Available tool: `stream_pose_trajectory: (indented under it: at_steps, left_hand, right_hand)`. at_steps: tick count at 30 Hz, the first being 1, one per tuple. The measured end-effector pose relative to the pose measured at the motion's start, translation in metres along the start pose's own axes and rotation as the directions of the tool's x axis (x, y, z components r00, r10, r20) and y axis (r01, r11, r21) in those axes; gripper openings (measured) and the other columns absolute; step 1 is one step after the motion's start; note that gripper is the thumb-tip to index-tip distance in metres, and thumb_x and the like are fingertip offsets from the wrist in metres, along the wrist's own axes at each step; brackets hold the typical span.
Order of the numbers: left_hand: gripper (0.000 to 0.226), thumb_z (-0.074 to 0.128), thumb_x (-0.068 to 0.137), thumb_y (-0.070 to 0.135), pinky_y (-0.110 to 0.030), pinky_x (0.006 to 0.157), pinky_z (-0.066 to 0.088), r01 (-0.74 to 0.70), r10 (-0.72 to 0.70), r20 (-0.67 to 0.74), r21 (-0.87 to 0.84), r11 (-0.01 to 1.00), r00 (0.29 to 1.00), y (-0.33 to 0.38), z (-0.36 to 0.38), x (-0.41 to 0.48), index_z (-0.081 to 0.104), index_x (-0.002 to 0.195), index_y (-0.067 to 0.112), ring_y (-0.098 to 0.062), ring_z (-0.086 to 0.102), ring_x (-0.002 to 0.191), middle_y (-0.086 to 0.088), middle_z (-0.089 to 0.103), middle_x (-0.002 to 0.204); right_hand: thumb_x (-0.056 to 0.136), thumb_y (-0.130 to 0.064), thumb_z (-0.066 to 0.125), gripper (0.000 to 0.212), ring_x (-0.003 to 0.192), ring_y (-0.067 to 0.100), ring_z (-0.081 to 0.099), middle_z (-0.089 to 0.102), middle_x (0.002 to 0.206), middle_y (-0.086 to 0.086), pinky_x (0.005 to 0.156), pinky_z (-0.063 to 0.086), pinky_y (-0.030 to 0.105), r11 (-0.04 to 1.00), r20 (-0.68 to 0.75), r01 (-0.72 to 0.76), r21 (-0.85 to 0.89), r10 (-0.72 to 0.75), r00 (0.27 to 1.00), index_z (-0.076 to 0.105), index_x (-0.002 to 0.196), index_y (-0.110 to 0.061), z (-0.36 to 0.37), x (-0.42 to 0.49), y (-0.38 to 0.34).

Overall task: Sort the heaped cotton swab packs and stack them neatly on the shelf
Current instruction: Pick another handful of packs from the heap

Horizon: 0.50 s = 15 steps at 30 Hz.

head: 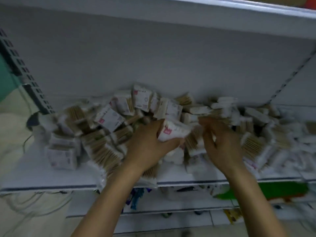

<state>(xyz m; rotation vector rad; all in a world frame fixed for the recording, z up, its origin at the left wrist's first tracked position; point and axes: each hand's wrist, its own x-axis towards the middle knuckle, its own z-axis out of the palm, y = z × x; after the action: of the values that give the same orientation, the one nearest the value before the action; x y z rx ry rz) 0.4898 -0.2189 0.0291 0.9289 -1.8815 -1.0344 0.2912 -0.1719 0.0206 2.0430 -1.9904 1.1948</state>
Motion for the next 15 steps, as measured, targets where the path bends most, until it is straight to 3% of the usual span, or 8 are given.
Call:
stream_pose_trajectory:
  at_steps: [2,4,7,11,15]
  left_hand:
    - [0.027,0.076,0.081,0.026,-0.005,0.073,0.047,0.057,-0.058,-0.004,-0.144,0.988,0.998,-0.009,0.001,-0.005,0.061,0.094,0.044,0.015,0.062,0.085,0.035,0.065,0.086]
    - [0.026,0.075,0.081,0.023,-0.006,0.075,0.048,0.09,-0.097,-0.019,-0.239,0.967,0.995,-0.016,0.001,-0.006,0.062,0.095,0.042,0.013,0.063,0.086,0.033,0.067,0.086]
    - [0.025,0.073,0.083,0.017,-0.005,0.072,0.047,0.118,-0.135,-0.023,-0.363,0.924,0.991,-0.019,0.002,-0.005,0.063,0.092,0.038,0.012,0.064,0.083,0.035,0.067,0.083]
    - [0.027,0.071,0.083,0.014,-0.001,0.064,0.045,0.143,-0.18,-0.035,-0.469,0.872,0.983,-0.02,0.001,-0.004,0.06,0.089,0.038,0.017,0.062,0.075,0.037,0.065,0.075]
    - [0.028,0.06,0.092,0.012,-0.002,0.059,0.045,0.187,-0.272,-0.068,-0.566,0.803,0.96,-0.025,-0.002,-0.005,0.055,0.097,0.039,0.019,0.059,0.07,0.027,0.062,0.087]
  right_hand:
    - [0.079,0.001,0.059,0.05,0.112,0.037,0.058,0.061,0.125,0.016,0.089,0.048,0.044,0.951,0.069,-0.01,-0.31,0.033,0.997,0.057,0.128,-0.007,0.0,-0.01,0.025]
    - [0.069,0.006,0.072,0.062,0.115,0.041,0.057,0.058,0.129,0.019,0.091,0.046,0.053,0.904,0.221,0.012,-0.427,0.091,0.971,0.058,0.128,-0.007,0.003,-0.015,0.044]
    - [0.072,-0.005,0.075,0.043,0.117,0.035,0.057,0.063,0.124,0.014,0.093,0.045,0.054,0.897,0.263,-0.031,-0.44,0.162,0.951,0.069,0.114,-0.015,0.009,-0.014,0.048]
    - [0.071,-0.013,0.064,0.024,0.095,0.033,0.068,0.073,0.099,0.012,0.083,0.05,0.048,0.884,0.172,0.017,-0.468,0.072,0.982,0.076,0.092,-0.013,0.013,-0.008,0.042]
    - [0.083,-0.009,0.058,0.024,0.087,0.034,0.068,0.072,0.098,0.014,0.077,0.048,0.036,0.925,0.02,-0.055,-0.375,0.067,0.998,0.072,0.102,-0.006,0.005,-0.005,0.034]
